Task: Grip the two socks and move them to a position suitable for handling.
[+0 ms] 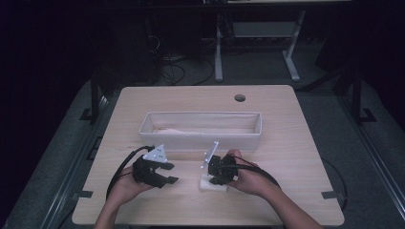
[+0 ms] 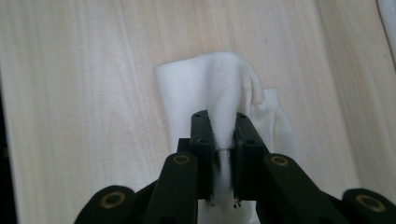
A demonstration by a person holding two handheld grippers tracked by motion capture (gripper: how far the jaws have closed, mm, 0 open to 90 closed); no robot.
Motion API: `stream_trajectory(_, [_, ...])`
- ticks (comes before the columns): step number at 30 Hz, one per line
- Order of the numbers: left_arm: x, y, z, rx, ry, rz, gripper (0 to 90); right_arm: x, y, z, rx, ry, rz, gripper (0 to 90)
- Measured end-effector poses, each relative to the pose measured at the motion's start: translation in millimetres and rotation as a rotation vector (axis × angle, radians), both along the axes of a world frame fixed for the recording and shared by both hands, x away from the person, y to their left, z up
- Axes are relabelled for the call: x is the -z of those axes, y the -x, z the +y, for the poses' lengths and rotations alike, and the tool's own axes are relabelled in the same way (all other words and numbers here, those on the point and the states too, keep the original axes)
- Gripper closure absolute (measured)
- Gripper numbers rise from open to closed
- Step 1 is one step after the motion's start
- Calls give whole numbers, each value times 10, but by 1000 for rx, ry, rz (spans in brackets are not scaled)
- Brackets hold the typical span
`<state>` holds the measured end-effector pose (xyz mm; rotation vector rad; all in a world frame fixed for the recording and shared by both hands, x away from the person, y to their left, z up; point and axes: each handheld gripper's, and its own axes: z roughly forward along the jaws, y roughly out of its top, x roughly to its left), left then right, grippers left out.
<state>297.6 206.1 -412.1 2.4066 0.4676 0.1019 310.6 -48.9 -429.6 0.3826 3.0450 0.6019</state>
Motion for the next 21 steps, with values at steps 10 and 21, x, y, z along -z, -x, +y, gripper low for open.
stream_trajectory(10, [-9, -5, 10, 3, -1, -2, 472, -46, 63, -52, -14, -7, -2, 813])
stream_trajectory(21, [-21, -4, 34, -8, 6, -1, 459, -271, 20, -158, -2, -57, -3, 812])
